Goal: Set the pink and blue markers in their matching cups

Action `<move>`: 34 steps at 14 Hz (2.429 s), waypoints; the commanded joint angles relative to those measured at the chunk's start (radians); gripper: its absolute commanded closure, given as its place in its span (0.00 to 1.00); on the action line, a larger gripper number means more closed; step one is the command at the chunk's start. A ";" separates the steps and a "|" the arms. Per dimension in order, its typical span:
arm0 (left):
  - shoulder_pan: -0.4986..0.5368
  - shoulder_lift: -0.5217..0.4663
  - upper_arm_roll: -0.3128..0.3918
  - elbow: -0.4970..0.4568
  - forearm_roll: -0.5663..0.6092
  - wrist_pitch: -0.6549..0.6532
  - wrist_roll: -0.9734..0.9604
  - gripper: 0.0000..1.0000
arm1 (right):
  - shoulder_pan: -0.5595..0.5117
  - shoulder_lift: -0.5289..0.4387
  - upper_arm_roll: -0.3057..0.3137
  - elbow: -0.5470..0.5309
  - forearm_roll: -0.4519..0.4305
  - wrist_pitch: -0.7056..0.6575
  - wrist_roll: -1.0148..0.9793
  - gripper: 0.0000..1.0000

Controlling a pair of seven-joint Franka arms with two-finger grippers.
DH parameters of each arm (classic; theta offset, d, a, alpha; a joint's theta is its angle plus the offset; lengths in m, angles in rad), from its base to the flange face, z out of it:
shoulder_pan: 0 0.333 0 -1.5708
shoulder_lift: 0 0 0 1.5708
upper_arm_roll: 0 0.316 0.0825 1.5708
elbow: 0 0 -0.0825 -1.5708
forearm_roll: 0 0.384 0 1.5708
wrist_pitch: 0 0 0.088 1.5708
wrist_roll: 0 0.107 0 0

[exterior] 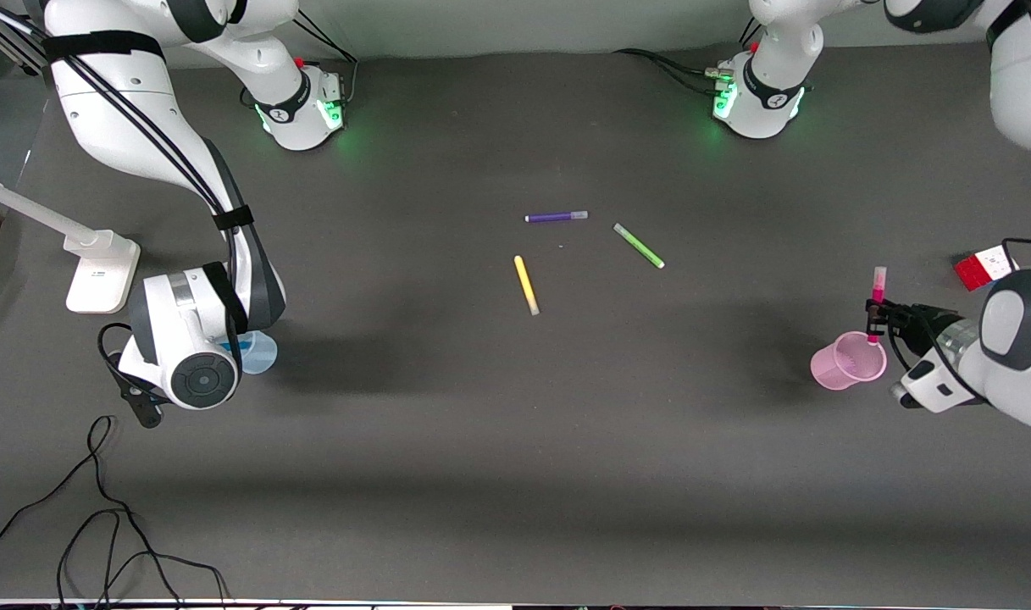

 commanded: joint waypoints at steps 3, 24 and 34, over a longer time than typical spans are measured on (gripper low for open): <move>0.000 0.106 -0.006 0.120 0.034 -0.025 0.039 1.00 | 0.004 -0.052 -0.005 -0.013 -0.016 -0.007 0.014 0.00; 0.037 -0.140 -0.016 0.040 0.002 0.025 0.049 0.00 | -0.005 -0.790 -0.199 -0.388 0.577 0.019 -1.330 0.00; 0.008 -0.632 -0.003 -0.426 -0.090 0.335 0.077 0.00 | -0.282 -0.666 0.141 -0.142 0.574 -0.092 -1.326 0.00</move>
